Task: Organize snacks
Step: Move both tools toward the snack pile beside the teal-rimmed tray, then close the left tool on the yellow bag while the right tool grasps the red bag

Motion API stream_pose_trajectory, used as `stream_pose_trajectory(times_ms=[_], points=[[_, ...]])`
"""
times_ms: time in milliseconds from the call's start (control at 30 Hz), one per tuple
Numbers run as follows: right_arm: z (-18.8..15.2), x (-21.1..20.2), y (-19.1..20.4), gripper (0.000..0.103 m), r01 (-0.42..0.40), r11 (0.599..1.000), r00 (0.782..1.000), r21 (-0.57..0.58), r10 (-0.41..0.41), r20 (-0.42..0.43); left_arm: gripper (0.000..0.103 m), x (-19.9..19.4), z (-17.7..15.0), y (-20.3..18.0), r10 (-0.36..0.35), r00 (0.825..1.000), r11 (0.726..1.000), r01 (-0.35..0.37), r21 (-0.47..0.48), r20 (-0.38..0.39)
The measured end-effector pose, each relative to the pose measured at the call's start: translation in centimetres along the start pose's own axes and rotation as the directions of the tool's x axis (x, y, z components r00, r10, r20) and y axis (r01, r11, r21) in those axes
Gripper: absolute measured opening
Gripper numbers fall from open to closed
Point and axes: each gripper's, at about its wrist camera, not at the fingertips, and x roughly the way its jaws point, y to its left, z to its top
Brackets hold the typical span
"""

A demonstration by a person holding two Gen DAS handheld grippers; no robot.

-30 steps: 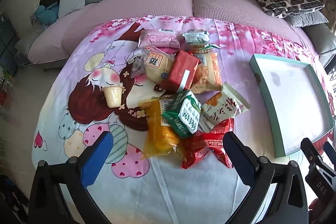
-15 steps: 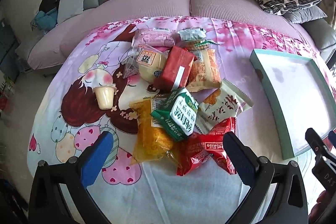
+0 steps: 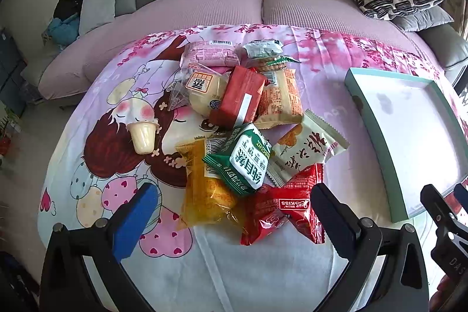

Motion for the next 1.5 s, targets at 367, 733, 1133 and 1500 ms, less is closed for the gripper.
stream_pose_trajectory(times_ms=[367,733,1133,1500], points=[[0.0,-0.2,-0.5,0.103,-0.009,1.000,1.000,0.019,0.009,0.001,0.103,0.3,0.0,-0.4,0.018,1.000,1.000,-0.018,0.013,-0.009],[-0.1,-0.1,-0.3,0.103,-0.005,1.000,1.000,0.012,0.005,-0.001,0.103,0.2,0.1,-0.2,0.008,1.000,1.000,-0.008,0.004,-0.009],[-0.1,0.1,0.3,0.103,0.012,1.000,1.000,-0.016,-0.012,-0.007,0.103,-0.2,0.3,0.8,-0.021,1.000,0.999,0.022,-0.033,0.002],[0.6,-0.3,2.4,0.103,-0.022,0.998,1.000,-0.067,0.023,0.013,0.103,-0.9,1.4,3.8,-0.062,0.998,0.989,0.061,-0.131,0.002]])
